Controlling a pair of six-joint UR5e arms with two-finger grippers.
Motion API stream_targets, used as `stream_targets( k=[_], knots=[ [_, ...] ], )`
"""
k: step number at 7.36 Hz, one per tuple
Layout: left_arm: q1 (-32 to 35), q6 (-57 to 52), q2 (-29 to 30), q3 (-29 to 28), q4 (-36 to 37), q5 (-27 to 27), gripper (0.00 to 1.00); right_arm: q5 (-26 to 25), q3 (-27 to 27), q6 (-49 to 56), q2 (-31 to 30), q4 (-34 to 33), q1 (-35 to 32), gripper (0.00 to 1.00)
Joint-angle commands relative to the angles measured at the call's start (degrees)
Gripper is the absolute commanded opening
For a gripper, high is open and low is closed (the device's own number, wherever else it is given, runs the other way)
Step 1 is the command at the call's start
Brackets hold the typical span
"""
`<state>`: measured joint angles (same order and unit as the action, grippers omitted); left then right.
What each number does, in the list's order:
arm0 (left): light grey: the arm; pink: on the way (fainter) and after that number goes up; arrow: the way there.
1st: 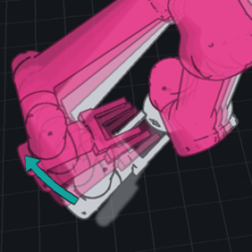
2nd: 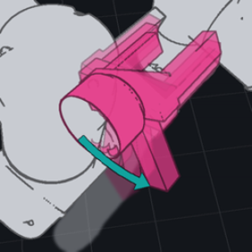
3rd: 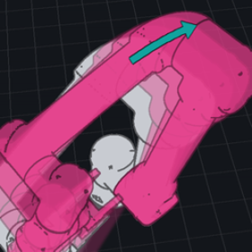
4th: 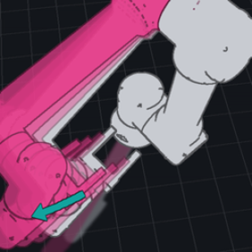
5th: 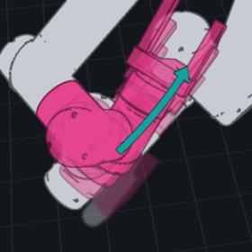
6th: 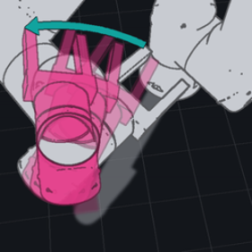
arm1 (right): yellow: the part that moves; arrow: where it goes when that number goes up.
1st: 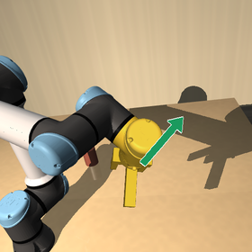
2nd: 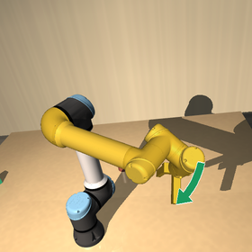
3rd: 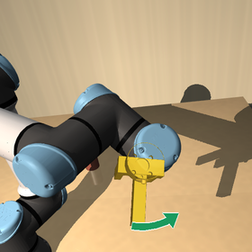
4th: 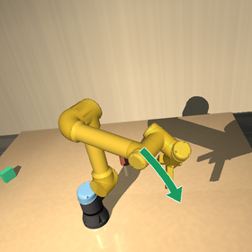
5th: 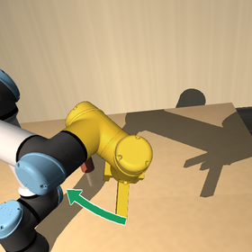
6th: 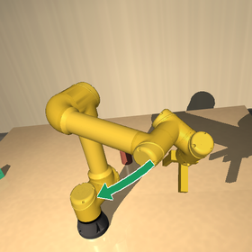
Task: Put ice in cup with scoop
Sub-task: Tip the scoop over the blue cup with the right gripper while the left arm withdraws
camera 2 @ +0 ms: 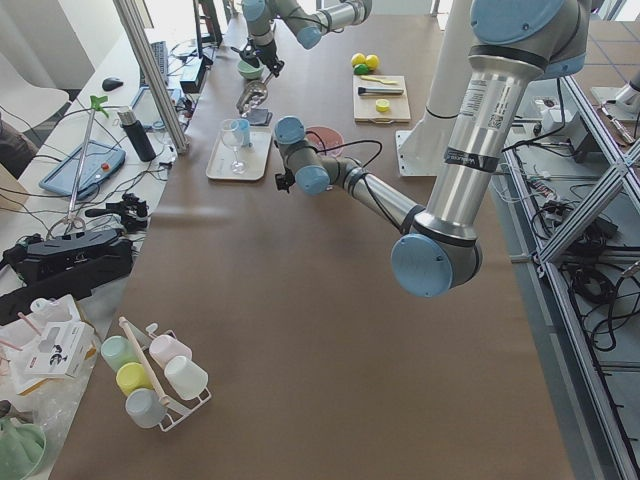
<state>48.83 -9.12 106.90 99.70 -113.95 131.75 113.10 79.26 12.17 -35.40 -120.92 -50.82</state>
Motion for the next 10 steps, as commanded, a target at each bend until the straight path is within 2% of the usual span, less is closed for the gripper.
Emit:
stream_targets(
  k=[1,2,3,5,7,8,9,10],
  knots=[
    [2.58,0.59,-3.09,0.32,1.36,0.26,0.99,-1.82,-3.66,3.74,4.02,-4.31,0.02,0.0],
    [3.63,2.68,-4.06,0.66,1.62,1.39,0.99,-2.44,-3.76,4.53,4.38,-4.93,0.02,0.0],
    [4.08,9.14,-4.33,0.58,3.54,3.41,0.99,-3.06,-3.76,5.14,4.47,-5.72,0.02,0.0],
    [4.61,13.5,-5.38,0.49,3.91,3.17,0.99,-3.94,-4.19,5.94,4.99,-6.61,0.02,0.0],
    [16.32,21.2,-7.49,1.9,7.41,5.25,0.99,-4.47,-3.76,7.17,4.99,-7.4,0.02,0.0],
    [23.43,21.68,-9.41,1.64,8.56,7.36,0.99,-4.38,0.68,6.74,2.64,-8.88,-0.06,0.0],
    [28.55,21.34,-11.69,-0.71,8.48,7.29,0.99,-3.69,9.51,4.47,-3.47,-9.68,-1.37,0.0],
    [32.87,21.25,-12.76,-1.96,8.57,7.12,0.99,-1.16,19.26,-0.08,-12.41,-9.34,-2.86,0.0]
  ],
)
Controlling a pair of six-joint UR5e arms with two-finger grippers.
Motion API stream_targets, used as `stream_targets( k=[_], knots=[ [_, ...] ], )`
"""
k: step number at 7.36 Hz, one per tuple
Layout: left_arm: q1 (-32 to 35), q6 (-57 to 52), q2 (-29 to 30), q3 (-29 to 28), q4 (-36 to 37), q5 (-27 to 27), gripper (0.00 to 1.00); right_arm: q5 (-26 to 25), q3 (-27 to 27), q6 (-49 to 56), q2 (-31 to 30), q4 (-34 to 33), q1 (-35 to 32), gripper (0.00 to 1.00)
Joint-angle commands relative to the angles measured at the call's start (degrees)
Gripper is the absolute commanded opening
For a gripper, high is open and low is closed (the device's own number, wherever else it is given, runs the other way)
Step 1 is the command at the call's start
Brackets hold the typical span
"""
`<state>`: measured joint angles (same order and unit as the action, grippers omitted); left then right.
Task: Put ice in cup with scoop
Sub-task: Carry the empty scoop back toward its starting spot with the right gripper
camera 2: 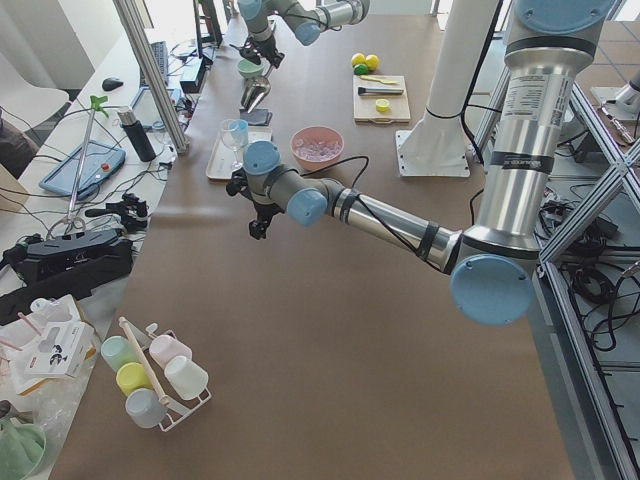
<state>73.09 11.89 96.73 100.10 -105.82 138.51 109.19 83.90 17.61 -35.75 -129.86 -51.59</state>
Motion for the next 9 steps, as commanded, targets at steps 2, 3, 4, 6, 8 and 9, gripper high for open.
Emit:
stream_targets(
  k=[2,3,4,6,8,9],
  knots=[
    [11.63,0.15,-7.41,-3.85,0.44,0.27,0.99,11.97,23.3,-16.93,-23.7,0.31,-7.89,0.0],
    [12.94,0.07,-7.43,-5.25,0.44,0.27,0.99,11.75,29.24,-21.43,-32.37,7.88,-8.17,0.0],
    [13.13,-0.37,-7.6,-7.96,0.35,0.1,0.99,13.14,32.26,-34.18,-41.76,19.53,-9.22,0.0],
    [16.45,-0.37,-7.52,-9.31,0.35,-3.93,0.99,15.86,32.46,-43.76,-53.67,33.15,-10.19,0.0],
    [16.99,-0.98,-7.52,-9.92,0.44,-4.56,0.99,16.92,31.86,-47.56,-61.08,37.46,-10.9,0.0],
    [17.61,-5.78,-7.87,-10.62,0.52,-4.56,0.99,20.06,29.41,-48.53,-63.37,43.15,-10.9,0.0]
  ],
)
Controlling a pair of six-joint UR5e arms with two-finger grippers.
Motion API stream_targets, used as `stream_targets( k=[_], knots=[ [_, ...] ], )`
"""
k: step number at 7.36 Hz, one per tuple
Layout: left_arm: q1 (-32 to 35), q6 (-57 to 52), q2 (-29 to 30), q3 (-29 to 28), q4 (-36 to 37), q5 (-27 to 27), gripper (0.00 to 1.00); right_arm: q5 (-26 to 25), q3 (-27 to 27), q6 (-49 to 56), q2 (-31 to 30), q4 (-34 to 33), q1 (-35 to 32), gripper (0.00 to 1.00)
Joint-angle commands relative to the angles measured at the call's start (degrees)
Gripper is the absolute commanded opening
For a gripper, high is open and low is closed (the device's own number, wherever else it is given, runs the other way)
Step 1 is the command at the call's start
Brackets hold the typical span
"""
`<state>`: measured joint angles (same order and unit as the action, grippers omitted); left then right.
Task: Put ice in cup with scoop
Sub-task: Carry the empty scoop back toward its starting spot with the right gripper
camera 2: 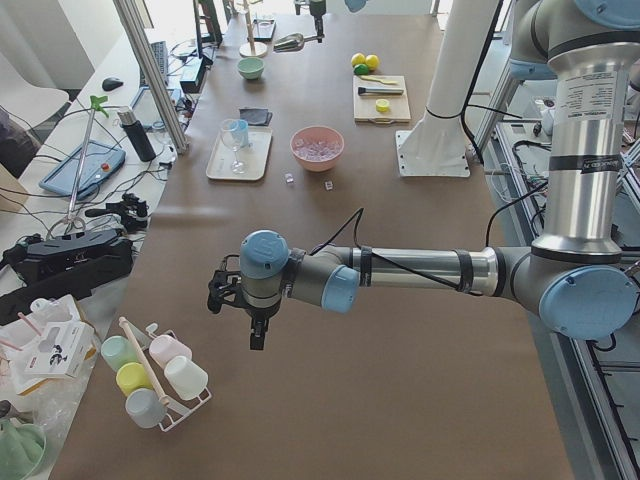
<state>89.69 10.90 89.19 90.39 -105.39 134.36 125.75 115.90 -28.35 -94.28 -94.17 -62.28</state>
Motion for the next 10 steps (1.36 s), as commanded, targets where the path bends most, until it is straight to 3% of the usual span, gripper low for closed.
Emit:
stream_targets(
  k=[1,2,6,10],
  knots=[
    [0.06,-5.45,0.37,-0.92,0.45,-0.41,0.99,3.88,-7.22,-8.33,-5.64,16.9,-0.12,0.0],
    [-0.04,-5.45,0.46,-0.74,0.45,-0.32,0.99,4.5,-10.4,-12.92,-6.35,26.13,-0.12,0.0],
    [-0.04,-5.63,0.12,-1.97,0.45,-0.41,0.99,3.89,-15.52,-11.12,-6.01,27.37,0.32,0.0],
    [-0.13,-5.63,0.99,-2.59,0.45,-0.24,0.99,4.06,-16.67,-10.5,-5.56,27.37,0.85,0.0]
  ],
)
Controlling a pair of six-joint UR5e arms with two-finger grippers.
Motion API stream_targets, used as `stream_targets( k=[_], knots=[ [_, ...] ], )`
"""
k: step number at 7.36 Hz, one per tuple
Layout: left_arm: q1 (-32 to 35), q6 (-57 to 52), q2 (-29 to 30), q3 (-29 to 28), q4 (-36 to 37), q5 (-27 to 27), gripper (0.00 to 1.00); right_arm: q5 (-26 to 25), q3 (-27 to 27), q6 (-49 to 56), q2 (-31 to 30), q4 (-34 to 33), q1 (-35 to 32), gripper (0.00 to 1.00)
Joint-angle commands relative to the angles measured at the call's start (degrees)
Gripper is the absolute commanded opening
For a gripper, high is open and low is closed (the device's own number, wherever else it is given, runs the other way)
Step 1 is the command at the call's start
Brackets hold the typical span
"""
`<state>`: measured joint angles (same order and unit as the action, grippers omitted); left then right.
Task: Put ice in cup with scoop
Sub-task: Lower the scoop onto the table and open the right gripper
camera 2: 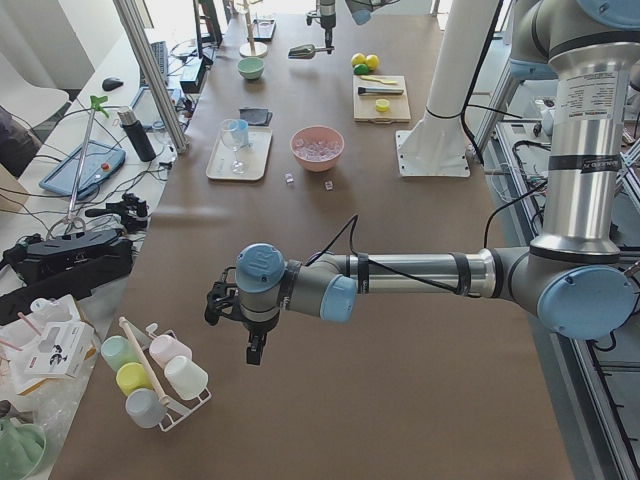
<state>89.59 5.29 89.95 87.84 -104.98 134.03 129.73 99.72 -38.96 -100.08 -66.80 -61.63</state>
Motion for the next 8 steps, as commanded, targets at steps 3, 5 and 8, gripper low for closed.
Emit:
stream_targets(
  k=[3,5,8],
  knots=[
    [-0.12,-0.01,1.37,-0.66,0.03,0.09,0.99,0.35,-1.28,0.2,0.41,0.01,0.28,0.05],
    [-0.12,-0.01,2.07,-1.36,-0.05,0.09,0.99,0.53,-1.37,0.2,0.85,0.0,0.28,0.54],
    [-0.64,0.25,1.98,-1.1,-0.67,0.18,0.99,0.62,-1.02,0.11,0.85,0.01,0.19,0.7]
  ],
)
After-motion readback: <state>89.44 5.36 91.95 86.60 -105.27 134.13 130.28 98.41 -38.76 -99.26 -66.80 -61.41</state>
